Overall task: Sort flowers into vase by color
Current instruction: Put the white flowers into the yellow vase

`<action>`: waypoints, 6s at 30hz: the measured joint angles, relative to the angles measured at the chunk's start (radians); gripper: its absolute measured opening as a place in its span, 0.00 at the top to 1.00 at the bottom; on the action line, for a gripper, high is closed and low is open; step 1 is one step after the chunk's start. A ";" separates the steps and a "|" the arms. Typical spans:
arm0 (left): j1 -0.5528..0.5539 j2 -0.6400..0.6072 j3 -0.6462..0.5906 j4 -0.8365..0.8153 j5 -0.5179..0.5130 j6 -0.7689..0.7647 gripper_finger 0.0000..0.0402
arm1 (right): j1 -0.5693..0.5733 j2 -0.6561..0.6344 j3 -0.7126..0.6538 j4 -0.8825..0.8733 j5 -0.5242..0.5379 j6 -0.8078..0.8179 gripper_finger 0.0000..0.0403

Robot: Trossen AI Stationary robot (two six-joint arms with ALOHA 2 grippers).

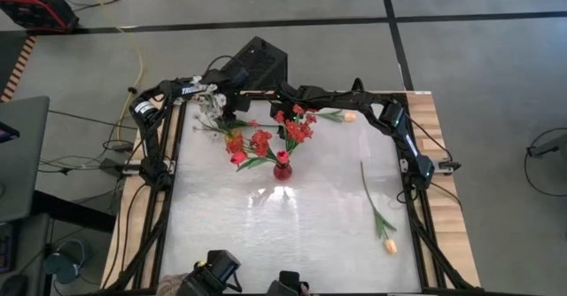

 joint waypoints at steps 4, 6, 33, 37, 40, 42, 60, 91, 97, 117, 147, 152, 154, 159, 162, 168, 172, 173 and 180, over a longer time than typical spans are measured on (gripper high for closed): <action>0.000 0.000 0.000 0.008 -0.004 0.005 0.55 | 0.000 0.000 0.000 0.000 0.000 -0.001 0.34; 0.000 0.000 0.000 0.010 -0.002 0.011 0.55 | 0.000 0.000 0.000 0.000 -0.001 -0.002 0.34; 0.007 -0.061 0.050 0.020 -0.028 -0.036 1.00 | -0.010 -0.165 0.000 -0.160 0.002 -0.025 0.34; 0.009 -0.107 0.059 0.021 -0.056 -0.025 1.00 | -0.024 -0.197 0.000 -0.197 0.002 -0.025 0.34; 0.016 -0.140 0.064 0.030 -0.116 -0.026 1.00 | -0.034 -0.214 0.000 -0.220 0.006 -0.024 0.34; 0.024 -0.166 0.064 0.031 -0.133 -0.022 1.00 | -0.037 -0.222 0.000 -0.224 0.008 -0.021 0.34; 0.067 -0.520 0.064 0.182 -0.175 -0.007 1.00 | -0.034 -0.229 0.000 -0.260 0.011 -0.016 0.34; -0.110 -0.939 0.065 0.565 0.314 -0.530 1.00 | 0.062 -0.596 0.000 -0.283 0.447 -0.024 0.34; -0.239 -0.957 0.065 0.563 0.335 -0.680 1.00 | 0.188 -0.672 0.000 -0.272 0.547 -0.101 0.34; -0.729 -0.961 0.064 0.393 0.366 -1.056 1.00 | 0.542 -0.776 0.000 -0.259 0.791 -0.228 0.34; -1.422 -0.694 -0.359 0.509 -0.207 -1.727 1.00 | 1.132 -0.773 -0.239 -0.192 0.797 -0.294 0.34; -1.454 -0.598 -0.387 0.527 -0.195 -1.898 1.00 | 1.201 -0.773 -0.341 0.030 0.839 -0.286 0.34; -1.468 -0.555 -0.387 0.564 -0.176 -1.924 1.00 | 1.214 -0.773 -0.379 0.105 0.837 -0.286 0.34; -1.493 -0.443 -0.387 0.680 -0.118 -1.961 1.00 | 1.208 -0.749 -0.459 0.219 0.836 -0.286 0.34; -1.495 -0.389 -0.387 0.716 -0.110 -1.991 1.00 | 1.194 -0.693 -0.463 0.240 0.836 -0.278 0.34; -1.494 -0.318 -0.387 0.785 -0.110 -2.028 1.00 | 1.161 -0.552 -0.441 0.305 0.859 -0.285 0.34; -1.491 -0.309 -0.386 0.798 -0.100 -2.044 1.00 | 1.131 -0.462 -0.408 0.309 0.869 -0.286 0.34; -1.491 -0.309 -0.386 0.800 -0.103 -2.047 1.00 | 1.121 -0.442 -0.398 0.309 0.869 -0.286 0.34; -1.490 -0.309 -0.386 0.800 -0.102 -2.059 1.00 | 1.067 -0.333 -0.324 0.304 0.918 -0.287 0.35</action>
